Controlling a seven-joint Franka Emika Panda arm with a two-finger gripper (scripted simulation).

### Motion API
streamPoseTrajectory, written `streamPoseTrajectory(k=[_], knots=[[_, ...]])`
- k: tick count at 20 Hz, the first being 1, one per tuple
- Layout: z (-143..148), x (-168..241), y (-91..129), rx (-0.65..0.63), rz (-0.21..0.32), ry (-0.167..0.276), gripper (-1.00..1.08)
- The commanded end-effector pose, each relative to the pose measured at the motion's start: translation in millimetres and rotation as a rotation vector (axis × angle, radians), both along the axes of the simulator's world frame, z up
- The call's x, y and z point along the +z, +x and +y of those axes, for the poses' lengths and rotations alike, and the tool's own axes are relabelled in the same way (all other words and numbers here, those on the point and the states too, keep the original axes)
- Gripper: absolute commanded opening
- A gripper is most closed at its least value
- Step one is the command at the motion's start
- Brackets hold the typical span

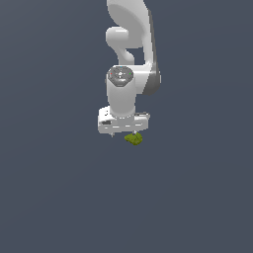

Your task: Pick up the object and move it to a goal position.

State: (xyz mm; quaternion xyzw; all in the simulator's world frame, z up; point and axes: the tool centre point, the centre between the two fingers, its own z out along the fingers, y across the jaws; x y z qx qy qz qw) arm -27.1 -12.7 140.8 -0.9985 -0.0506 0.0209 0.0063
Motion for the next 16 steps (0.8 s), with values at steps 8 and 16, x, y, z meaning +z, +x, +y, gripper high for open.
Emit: streamPoseTrajectory(k=[8,16], knots=[[20,-22,-19,0.291,-0.017,0.0,1.0],[38,-38,-37,0.546,-0.032,0.003,1.0]])
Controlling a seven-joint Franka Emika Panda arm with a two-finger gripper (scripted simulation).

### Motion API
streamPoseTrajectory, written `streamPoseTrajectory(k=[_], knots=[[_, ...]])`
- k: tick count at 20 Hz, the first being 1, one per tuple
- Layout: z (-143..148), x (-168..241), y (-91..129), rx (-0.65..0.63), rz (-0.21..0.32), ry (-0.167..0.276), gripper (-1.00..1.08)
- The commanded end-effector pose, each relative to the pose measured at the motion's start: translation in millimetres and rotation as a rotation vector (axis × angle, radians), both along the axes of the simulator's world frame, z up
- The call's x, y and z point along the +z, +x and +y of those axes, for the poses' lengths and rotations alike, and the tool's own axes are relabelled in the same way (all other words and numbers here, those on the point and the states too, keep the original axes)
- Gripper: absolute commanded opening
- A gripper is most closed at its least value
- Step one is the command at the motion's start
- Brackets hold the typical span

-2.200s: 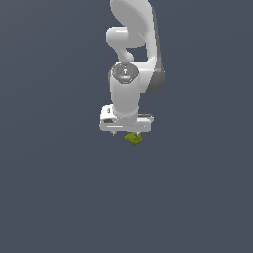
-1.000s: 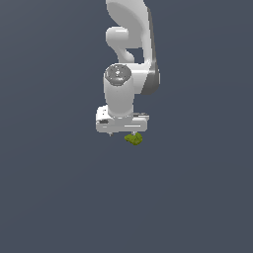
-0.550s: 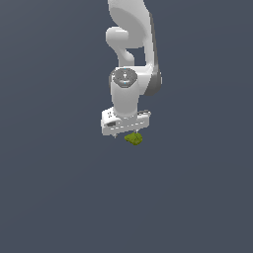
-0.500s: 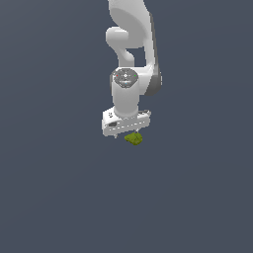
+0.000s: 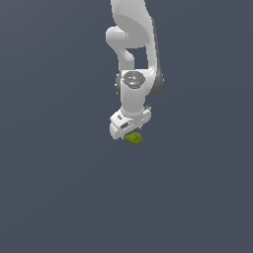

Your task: Pick up the object and move it to a goal position.

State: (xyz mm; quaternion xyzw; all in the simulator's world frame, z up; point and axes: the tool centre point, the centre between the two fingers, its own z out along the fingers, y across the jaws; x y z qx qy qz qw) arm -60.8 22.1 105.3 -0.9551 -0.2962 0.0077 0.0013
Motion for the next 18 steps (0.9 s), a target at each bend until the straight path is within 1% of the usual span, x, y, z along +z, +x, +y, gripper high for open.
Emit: streamPoseTrajectory(k=[1,5,9,13,18], knots=[[5,-4,-5,0.071,-0.005,0.001,1.0],[11,-9,-12,0.156,-0.01,0.002,1.0],[15,-13,-16,0.213,-0.013,0.003,1.0],[18,-14,-18,0.241,-0.015,0.004,1.0],[17,-15,-18,0.239,-0.014,0.004,1.0]])
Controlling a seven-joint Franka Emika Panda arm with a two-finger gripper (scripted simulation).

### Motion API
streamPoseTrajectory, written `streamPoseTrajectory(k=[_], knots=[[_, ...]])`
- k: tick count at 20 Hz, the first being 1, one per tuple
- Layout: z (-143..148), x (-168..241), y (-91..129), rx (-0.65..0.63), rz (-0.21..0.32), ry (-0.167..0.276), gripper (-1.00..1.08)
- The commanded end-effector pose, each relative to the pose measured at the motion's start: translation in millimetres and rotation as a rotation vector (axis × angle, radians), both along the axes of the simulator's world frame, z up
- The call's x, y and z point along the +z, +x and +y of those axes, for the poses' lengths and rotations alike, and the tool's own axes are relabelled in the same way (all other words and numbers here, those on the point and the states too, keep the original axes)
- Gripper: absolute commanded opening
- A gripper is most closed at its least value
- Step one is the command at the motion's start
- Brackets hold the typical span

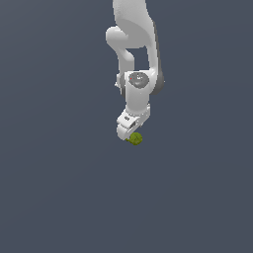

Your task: Pick up the object and move it to a goal position.

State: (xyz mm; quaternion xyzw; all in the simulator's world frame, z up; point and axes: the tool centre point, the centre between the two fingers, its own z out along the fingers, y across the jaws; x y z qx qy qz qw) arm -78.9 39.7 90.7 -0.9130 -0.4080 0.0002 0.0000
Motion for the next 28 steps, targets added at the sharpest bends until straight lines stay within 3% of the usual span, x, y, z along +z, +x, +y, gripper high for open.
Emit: streamPoseTrajectory(k=[1,16,17,28], knots=[[0,-3,0,0.0,0.0,0.0,1.0],[0,-50,-1,0.005,0.0,0.0,1.0],[0,-50,-1,0.005,0.0,0.0,-1.0],[-1,-49,0,0.005,-0.002,-0.001,-1.0]])
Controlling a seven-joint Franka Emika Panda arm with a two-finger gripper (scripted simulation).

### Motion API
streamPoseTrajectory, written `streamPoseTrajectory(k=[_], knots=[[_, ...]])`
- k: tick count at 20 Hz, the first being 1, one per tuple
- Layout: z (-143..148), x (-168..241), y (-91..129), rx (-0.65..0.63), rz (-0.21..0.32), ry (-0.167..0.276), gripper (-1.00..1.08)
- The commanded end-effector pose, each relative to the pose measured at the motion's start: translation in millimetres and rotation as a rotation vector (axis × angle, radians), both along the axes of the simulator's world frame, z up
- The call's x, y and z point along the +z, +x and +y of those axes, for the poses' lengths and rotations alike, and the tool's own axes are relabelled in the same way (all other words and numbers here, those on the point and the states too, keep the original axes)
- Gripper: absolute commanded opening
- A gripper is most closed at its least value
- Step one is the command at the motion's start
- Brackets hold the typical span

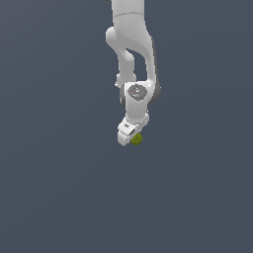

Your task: Pick up the object and move it to a goal position.

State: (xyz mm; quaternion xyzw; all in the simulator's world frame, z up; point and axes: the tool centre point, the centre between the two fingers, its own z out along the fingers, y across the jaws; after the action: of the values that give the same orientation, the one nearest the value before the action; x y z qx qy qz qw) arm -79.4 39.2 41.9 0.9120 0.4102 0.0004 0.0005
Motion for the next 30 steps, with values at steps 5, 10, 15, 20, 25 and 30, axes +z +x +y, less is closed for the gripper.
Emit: streamPoseTrajectory(k=[5,10,15,20,25,30], knots=[[-5,10,2,0.0,0.0,0.0,-1.0],[-16,35,8,0.001,0.0,0.0,-1.0],[-34,71,16,0.001,0.0,0.001,-1.0],[-56,119,28,0.002,0.0,0.003,-1.0],[-78,166,40,0.002,0.0,0.003,-1.0],[-95,201,49,0.002,0.0,0.003,-1.0]])
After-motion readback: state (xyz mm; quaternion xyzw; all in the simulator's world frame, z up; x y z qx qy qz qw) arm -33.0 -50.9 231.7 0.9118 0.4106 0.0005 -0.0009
